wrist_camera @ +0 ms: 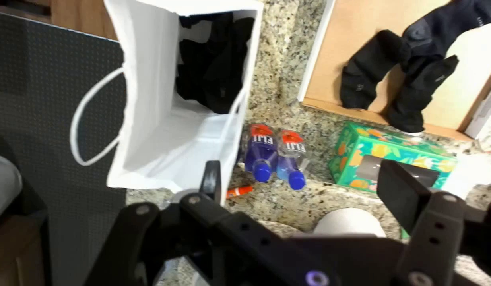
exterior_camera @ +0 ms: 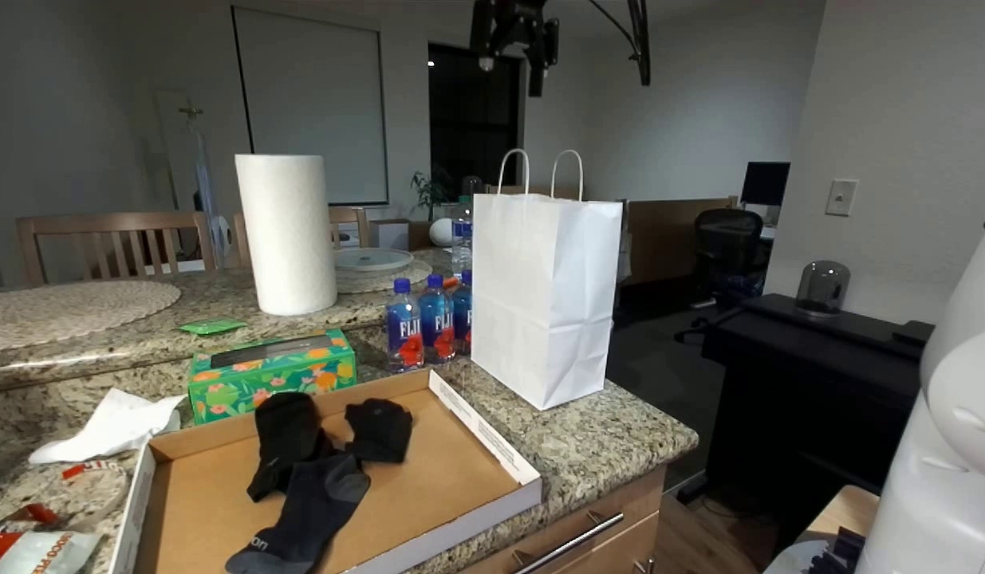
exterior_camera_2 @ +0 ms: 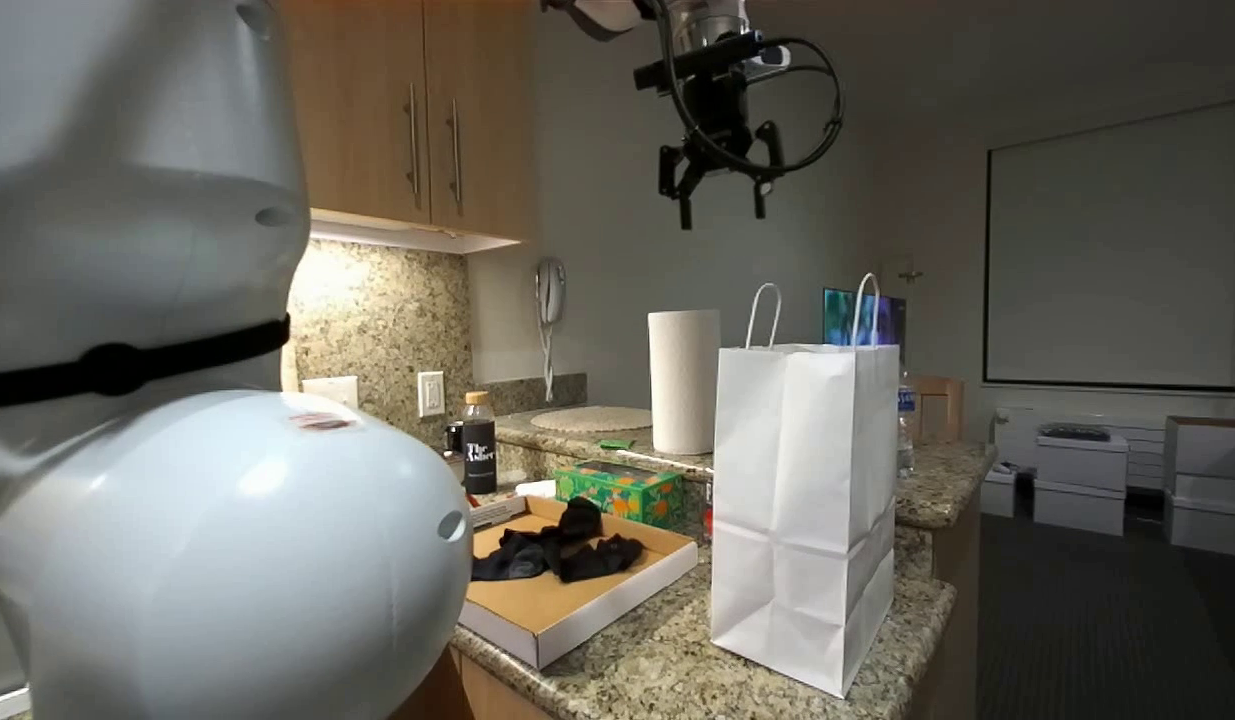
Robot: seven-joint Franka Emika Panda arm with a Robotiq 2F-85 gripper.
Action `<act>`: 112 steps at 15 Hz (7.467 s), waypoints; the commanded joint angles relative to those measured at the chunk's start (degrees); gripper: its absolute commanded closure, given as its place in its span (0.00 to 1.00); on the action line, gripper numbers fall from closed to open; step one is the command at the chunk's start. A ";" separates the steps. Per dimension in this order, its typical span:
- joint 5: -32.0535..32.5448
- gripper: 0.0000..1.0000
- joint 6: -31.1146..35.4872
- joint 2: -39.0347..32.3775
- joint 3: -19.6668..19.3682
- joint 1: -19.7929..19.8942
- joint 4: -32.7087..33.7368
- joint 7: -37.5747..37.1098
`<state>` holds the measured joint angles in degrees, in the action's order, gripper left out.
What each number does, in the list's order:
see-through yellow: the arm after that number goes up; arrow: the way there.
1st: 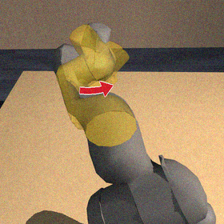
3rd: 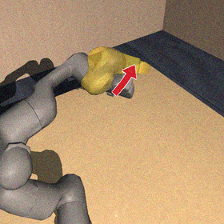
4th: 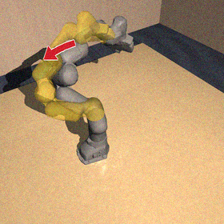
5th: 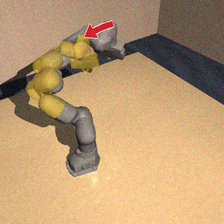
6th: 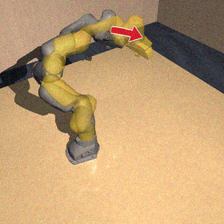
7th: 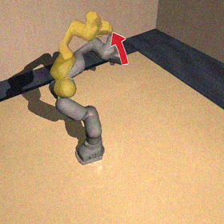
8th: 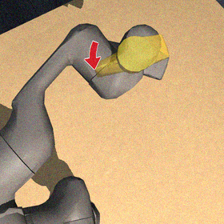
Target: Place the black socks inside the white bag
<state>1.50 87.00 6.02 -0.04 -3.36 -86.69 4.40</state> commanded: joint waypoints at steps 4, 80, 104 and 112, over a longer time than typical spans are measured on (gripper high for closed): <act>-3.98 0.00 5.87 0.82 8.58 -6.45 -8.21 1.12; 11.64 0.91 8.22 4.69 -1.18 2.64 2.45 -0.18; 6.72 0.11 3.62 -2.60 -2.43 3.06 1.61 8.11; 3.18 0.00 -3.56 -5.06 5.87 -4.07 7.81 8.29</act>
<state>6.36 85.01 2.92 3.41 -4.99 -79.36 11.95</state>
